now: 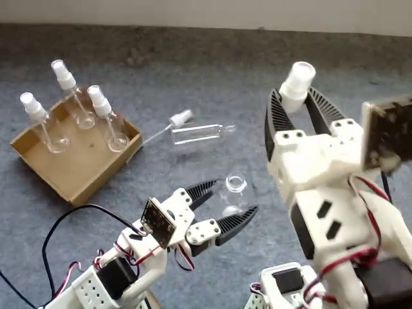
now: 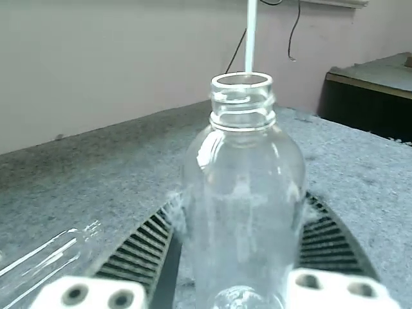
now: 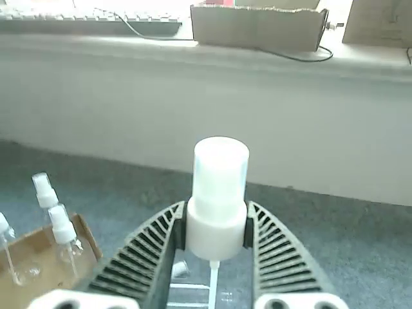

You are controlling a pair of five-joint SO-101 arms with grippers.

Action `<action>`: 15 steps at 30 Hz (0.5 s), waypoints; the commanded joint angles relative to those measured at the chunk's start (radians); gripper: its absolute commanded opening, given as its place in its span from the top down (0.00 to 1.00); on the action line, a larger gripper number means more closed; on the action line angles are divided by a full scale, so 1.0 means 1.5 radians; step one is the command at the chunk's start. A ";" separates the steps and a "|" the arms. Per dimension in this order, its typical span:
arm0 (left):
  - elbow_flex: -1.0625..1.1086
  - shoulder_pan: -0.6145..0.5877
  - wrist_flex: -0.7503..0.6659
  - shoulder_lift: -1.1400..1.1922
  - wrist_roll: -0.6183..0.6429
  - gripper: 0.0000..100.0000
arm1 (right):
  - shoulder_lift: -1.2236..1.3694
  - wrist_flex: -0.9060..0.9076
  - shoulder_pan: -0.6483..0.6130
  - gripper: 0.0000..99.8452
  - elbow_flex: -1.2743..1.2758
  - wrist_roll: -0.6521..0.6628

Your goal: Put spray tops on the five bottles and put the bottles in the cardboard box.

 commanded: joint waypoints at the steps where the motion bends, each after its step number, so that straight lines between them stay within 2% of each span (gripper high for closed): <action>1: 0.015 0.034 0.002 -0.004 0.002 0.89 | -0.030 -0.024 -0.006 0.90 -0.008 -0.063; 6: 0.015 0.033 0.036 -0.004 -0.009 0.89 | -0.061 -0.019 -0.010 0.90 -0.009 -0.076; 11: 0.015 0.035 0.049 -0.004 -0.145 0.89 | -0.083 -0.018 -0.098 0.90 -0.008 -0.076; 15: 0.015 0.035 0.055 -0.004 -0.149 0.89 | -0.104 -0.017 -0.133 0.90 0.001 -0.075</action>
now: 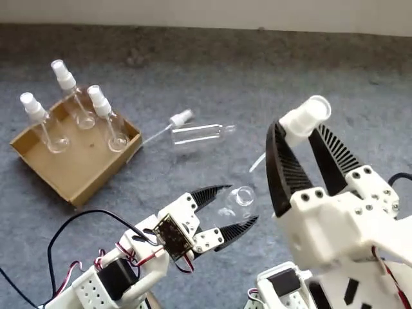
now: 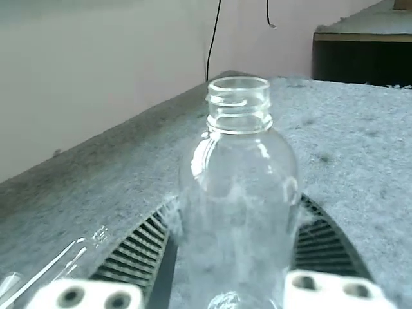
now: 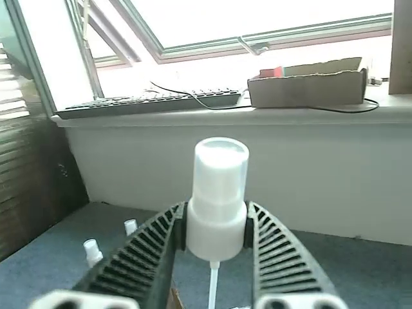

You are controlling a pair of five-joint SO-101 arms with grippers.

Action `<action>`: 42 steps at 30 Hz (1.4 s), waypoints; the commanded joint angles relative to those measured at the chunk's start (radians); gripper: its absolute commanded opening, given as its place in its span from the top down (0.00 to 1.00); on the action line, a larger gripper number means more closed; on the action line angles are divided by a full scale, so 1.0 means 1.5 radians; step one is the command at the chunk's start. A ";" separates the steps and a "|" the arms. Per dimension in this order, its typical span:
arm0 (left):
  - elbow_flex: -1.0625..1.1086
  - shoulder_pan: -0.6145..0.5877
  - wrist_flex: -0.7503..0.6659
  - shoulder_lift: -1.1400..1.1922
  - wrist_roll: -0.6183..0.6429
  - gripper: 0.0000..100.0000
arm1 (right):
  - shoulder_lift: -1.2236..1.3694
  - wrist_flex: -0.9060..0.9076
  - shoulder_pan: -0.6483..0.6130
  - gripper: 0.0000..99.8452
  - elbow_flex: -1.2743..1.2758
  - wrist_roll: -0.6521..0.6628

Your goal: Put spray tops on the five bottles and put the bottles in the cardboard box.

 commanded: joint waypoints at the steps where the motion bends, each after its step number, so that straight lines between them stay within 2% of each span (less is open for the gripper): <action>1: 0.015 0.011 0.015 -0.004 -0.014 0.89 | -0.010 -0.005 -0.022 0.90 0.010 -0.004; 7: 0.015 0.007 0.027 -0.005 -0.017 0.89 | -0.029 0.060 -0.024 0.90 0.032 -0.004; 15: 0.015 0.007 0.027 -0.009 -0.015 0.89 | -0.076 0.087 -0.025 0.90 0.039 -0.006; 19: 0.015 0.007 0.027 -0.009 -0.015 0.89 | -0.087 0.078 -0.025 0.90 0.102 -0.005; 32: 0.015 0.007 0.027 -0.009 -0.015 0.89 | -0.149 -0.073 -0.026 0.90 0.248 -0.001; 42: 0.015 0.007 0.027 -0.007 -0.015 0.89 | -0.149 -0.077 -0.025 0.90 0.231 0.000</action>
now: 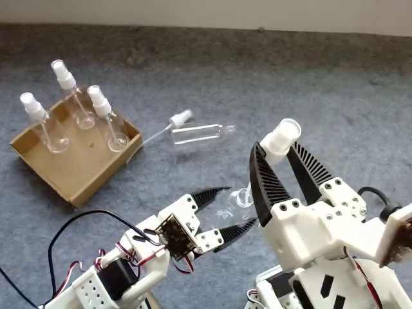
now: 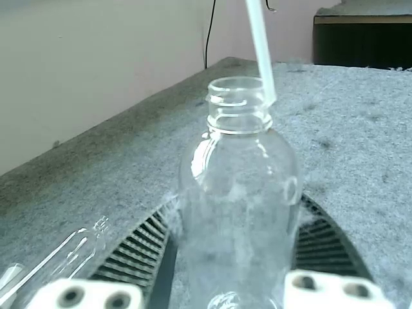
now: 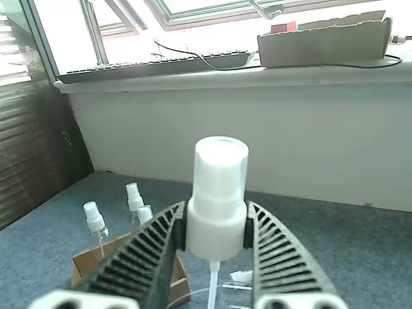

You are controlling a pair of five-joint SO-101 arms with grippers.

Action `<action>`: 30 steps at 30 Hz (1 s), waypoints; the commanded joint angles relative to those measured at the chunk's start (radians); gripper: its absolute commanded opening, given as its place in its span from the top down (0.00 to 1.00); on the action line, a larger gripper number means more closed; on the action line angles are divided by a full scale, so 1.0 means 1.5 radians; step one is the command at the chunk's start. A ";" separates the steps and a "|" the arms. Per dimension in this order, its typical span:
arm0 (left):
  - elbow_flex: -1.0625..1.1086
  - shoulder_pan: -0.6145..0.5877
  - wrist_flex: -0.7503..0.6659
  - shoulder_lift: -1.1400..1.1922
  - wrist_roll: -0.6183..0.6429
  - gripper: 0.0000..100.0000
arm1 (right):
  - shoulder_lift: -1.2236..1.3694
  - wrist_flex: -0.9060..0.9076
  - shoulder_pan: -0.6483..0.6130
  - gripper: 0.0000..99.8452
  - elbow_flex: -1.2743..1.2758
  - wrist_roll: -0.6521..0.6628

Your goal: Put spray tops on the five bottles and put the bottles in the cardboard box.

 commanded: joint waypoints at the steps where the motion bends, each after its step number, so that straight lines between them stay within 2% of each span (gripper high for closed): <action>1: 0.014 0.007 0.001 -0.007 -0.003 0.89 | -0.001 -0.021 -0.005 0.90 -0.022 0.001; 5: 0.014 0.007 0.001 -0.005 -0.003 0.89 | -0.003 -0.022 -0.005 0.90 -0.027 0.062; 20: 0.014 0.007 0.001 -0.005 -0.003 0.89 | -0.006 -0.023 -0.005 0.90 -0.029 0.069; 30: 0.014 0.007 0.001 -0.005 -0.003 0.89 | -0.005 -0.018 -0.005 0.90 -0.096 0.066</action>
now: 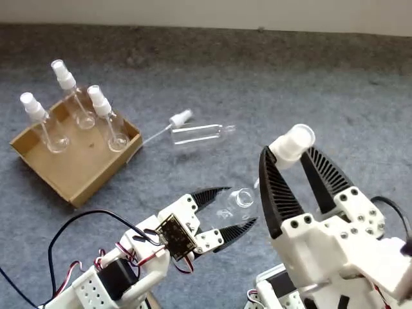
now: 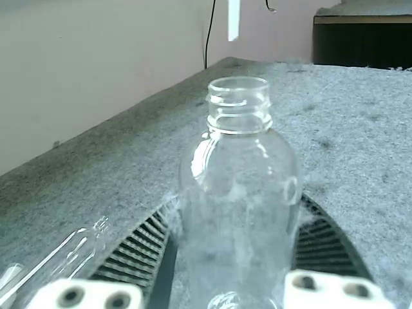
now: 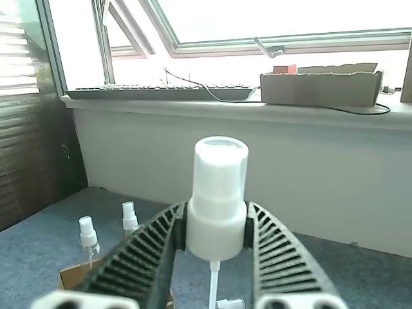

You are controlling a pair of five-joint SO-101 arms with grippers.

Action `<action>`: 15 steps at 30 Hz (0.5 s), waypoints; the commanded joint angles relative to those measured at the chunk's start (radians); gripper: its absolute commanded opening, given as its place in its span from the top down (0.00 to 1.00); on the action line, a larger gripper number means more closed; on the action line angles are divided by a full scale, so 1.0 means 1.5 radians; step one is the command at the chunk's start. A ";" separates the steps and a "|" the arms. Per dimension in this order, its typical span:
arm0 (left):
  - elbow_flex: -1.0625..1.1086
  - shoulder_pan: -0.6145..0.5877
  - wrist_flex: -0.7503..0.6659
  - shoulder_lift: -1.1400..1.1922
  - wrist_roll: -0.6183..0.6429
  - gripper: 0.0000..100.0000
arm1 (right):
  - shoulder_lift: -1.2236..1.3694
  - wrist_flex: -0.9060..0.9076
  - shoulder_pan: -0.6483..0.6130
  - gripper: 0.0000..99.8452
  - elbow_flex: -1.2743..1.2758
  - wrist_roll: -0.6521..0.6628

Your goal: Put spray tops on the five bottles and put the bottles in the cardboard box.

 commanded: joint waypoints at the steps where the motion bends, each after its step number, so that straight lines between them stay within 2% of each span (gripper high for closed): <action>1: 0.014 0.007 0.001 -0.005 -0.003 0.89 | -0.001 -0.017 -0.006 0.90 -0.036 0.005; 8: 0.014 0.007 0.001 -0.005 -0.003 0.89 | -0.002 -0.017 -0.006 0.90 -0.034 0.002; 12: 0.014 0.007 0.001 -0.005 -0.003 0.89 | -0.002 -0.017 -0.006 0.90 -0.034 -0.049; 15: 0.014 0.007 0.001 -0.005 -0.003 0.89 | -0.002 -0.016 -0.006 0.90 -0.033 -0.052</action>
